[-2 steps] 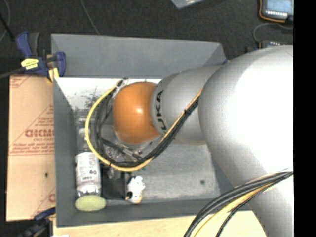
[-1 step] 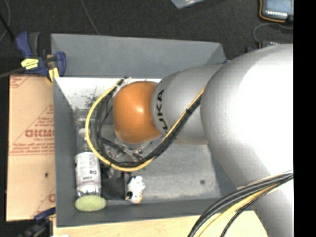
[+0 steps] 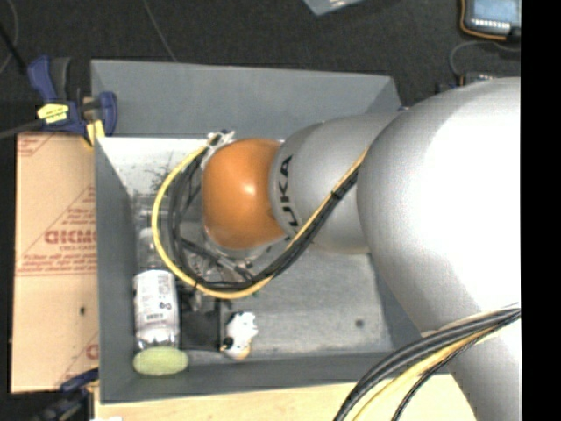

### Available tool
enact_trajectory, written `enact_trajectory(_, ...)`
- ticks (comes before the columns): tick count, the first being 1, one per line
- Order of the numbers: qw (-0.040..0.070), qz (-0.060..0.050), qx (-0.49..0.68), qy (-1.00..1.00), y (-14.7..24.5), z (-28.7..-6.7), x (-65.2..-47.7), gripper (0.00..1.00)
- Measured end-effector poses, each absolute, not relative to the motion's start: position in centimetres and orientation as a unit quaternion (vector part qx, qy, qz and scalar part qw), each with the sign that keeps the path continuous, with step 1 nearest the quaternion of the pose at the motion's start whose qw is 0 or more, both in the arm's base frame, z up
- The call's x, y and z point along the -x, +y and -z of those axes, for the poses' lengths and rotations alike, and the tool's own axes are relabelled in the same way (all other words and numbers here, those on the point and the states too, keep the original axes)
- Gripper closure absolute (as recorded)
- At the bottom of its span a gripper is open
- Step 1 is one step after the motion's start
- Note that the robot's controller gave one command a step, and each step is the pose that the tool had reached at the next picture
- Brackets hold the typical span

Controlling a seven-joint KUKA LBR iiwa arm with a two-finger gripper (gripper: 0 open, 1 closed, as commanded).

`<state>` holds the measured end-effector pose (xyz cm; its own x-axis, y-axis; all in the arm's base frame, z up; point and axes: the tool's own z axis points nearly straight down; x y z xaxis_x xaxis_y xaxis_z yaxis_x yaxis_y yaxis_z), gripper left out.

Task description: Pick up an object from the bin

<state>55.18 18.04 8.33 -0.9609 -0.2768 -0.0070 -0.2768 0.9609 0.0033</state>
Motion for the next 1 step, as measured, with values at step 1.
enact_trajectory(1, 0.003, -0.002, 0.139, 0.99, 18.03, -8.33, -55.18, 1.0)
